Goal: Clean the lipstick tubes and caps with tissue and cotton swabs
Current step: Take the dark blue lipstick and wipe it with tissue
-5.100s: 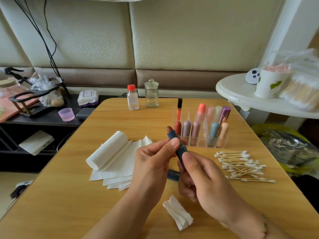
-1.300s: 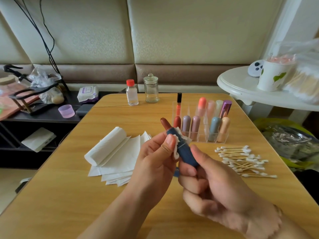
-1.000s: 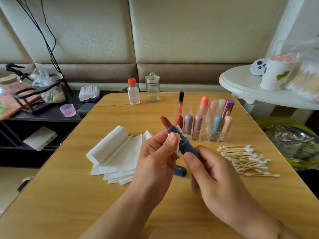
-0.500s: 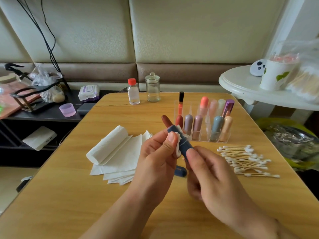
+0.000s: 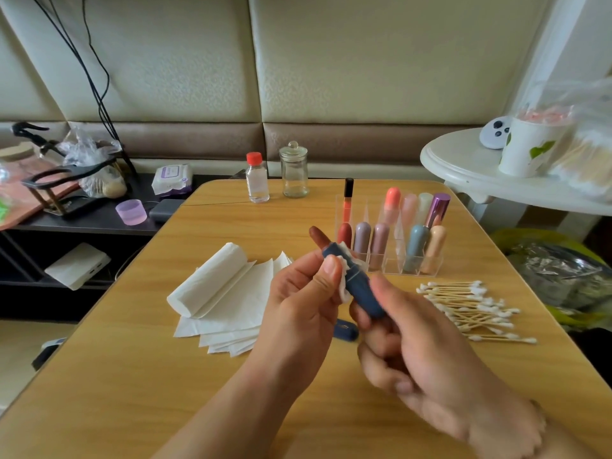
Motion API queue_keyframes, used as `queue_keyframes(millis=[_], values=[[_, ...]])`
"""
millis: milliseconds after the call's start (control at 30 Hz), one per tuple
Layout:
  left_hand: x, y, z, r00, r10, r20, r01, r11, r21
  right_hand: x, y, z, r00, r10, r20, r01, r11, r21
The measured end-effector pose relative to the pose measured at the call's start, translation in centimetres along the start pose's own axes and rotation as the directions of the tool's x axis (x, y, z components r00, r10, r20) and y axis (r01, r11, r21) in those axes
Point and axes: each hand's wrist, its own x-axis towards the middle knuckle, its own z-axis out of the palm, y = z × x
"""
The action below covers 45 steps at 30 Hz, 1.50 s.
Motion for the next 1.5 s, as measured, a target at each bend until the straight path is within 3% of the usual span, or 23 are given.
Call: queue_keyframes(millis=[33, 100, 133, 200, 267, 333, 367, 400, 433, 467, 533, 600, 633, 700, 767, 833, 900, 933, 967, 1033, 1200, 1400, 1500], values=[[0.0, 0.0, 0.0, 1.0, -0.012, -0.006, 0.012, 1.0, -0.001, -0.1, -0.5, 0.2, 0.991, 0.117, 0.068, -0.129, 0.97, 0.205], [0.0, 0.0, -0.1, 0.999, -0.031, -0.025, 0.031, 1.0, 0.0, 0.0, -0.6, 0.2, 0.972, 0.19, 0.137, -0.224, 0.925, 0.308], [0.1, -0.1, -0.1, 0.999, -0.032, -0.032, 0.032, 0.999, 0.006, 0.2, -0.4, -0.1, 0.98, 0.171, 0.1, -0.19, 0.954, 0.234], [0.1, -0.1, -0.2, 0.999, -0.031, -0.041, 0.033, 0.999, 0.031, 0.4, 0.2, -0.6, 0.997, -0.07, -0.028, 0.064, 0.98, -0.188], [0.1, -0.1, -0.3, 0.999, -0.014, -0.046, 0.015, 0.999, 0.04, 0.3, 0.5, -0.5, 0.937, -0.348, -0.03, 0.273, 0.782, -0.56], [0.2, -0.2, -0.4, 1.0, -0.014, -0.022, 0.015, 1.0, 0.027, 0.3, 0.8, -0.3, 0.927, -0.372, -0.042, 0.266, 0.734, -0.625], [0.2, -0.2, -0.4, 1.0, -0.017, -0.002, 0.017, 1.0, 0.018, 0.2, 0.7, -0.1, 0.96, -0.277, -0.038, 0.218, 0.828, -0.516], [0.2, -0.3, -0.5, 1.0, -0.019, 0.016, 0.019, 1.0, 0.017, 0.1, 0.5, -0.2, 0.992, -0.124, -0.006, 0.117, 0.953, -0.28], [0.1, -0.3, -0.4, 0.999, -0.025, 0.027, 0.024, 0.999, 0.024, 0.1, 0.1, -0.1, 0.995, 0.027, 0.097, -0.031, 0.999, 0.037], [0.1, -0.2, -0.4, 0.999, -0.027, 0.025, 0.027, 0.999, 0.027, 0.1, -0.4, -0.1, 0.968, 0.125, 0.218, -0.184, 0.942, 0.28], [0.1, 0.0, -0.3, 0.999, -0.033, 0.007, 0.033, 0.999, 0.019, 0.2, -0.6, -0.4, 0.94, 0.178, 0.29, -0.285, 0.878, 0.385], [0.1, 0.0, -0.3, 0.999, -0.039, -0.021, 0.04, 0.999, 0.033, 0.3, -0.1, -0.9, 0.99, 0.111, 0.092, -0.12, 0.988, 0.093], [0.1, -0.1, -0.4, 0.999, -0.036, -0.033, 0.038, 0.998, 0.05, 0.2, 0.1, -0.9, 0.999, -0.04, 0.011, 0.041, 0.988, -0.149], [0.1, -0.2, -0.5, 0.998, -0.026, -0.05, 0.029, 0.998, 0.062, 0.3, 0.7, -0.5, 0.923, -0.385, -0.011, 0.316, 0.773, -0.549], [0.1, -0.2, -0.4, 0.999, -0.025, -0.048, 0.027, 0.998, 0.054, 0.5, 1.1, -0.4, 0.882, -0.471, 0.004, 0.353, 0.656, -0.667], [0.0, -0.2, -0.3, 0.999, -0.025, -0.037, 0.028, 0.998, 0.059, 0.5, 1.1, 0.0, 0.939, -0.345, -0.004, 0.286, 0.785, -0.549], [0.0, -0.2, -0.3, 0.999, -0.04, -0.026, 0.042, 0.997, 0.065, 0.4, 0.8, 0.1, 0.996, -0.089, 0.023, 0.091, 0.981, -0.171], [0.0, -0.2, -0.3, 0.999, -0.049, -0.022, 0.05, 0.997, 0.06, 0.5, 0.7, -0.2, 0.993, 0.038, 0.111, -0.046, 0.996, 0.078], [0.0, -0.3, -0.3, 0.998, -0.054, -0.013, 0.054, 0.997, 0.054, 0.7, 0.8, -0.6, 0.959, 0.124, 0.255, -0.201, 0.932, 0.303], [0.0, -0.3, -0.4, 0.998, -0.054, 0.028, 0.052, 0.997, 0.055, 1.2, 1.4, -1.6, 0.833, 0.11, 0.542, -0.425, 0.754, 0.501], [0.1, -0.6, 0.0, 0.994, -0.046, 0.095, 0.049, 0.998, -0.035, 1.4, 1.3, -2.3, 0.77, -0.027, 0.638, -0.405, 0.751, 0.521], [0.8, 0.2, -0.7, 0.997, -0.02, 0.073, 0.036, 0.972, -0.231, 1.6, 0.7, -3.2, 0.796, -0.133, 0.59, -0.252, 0.814, 0.524], [0.9, 0.5, -1.0, 0.991, -0.038, 0.132, 0.082, 0.935, -0.346, 1.7, 0.5, -3.8, 0.852, -0.169, 0.495, -0.075, 0.897, 0.435]])
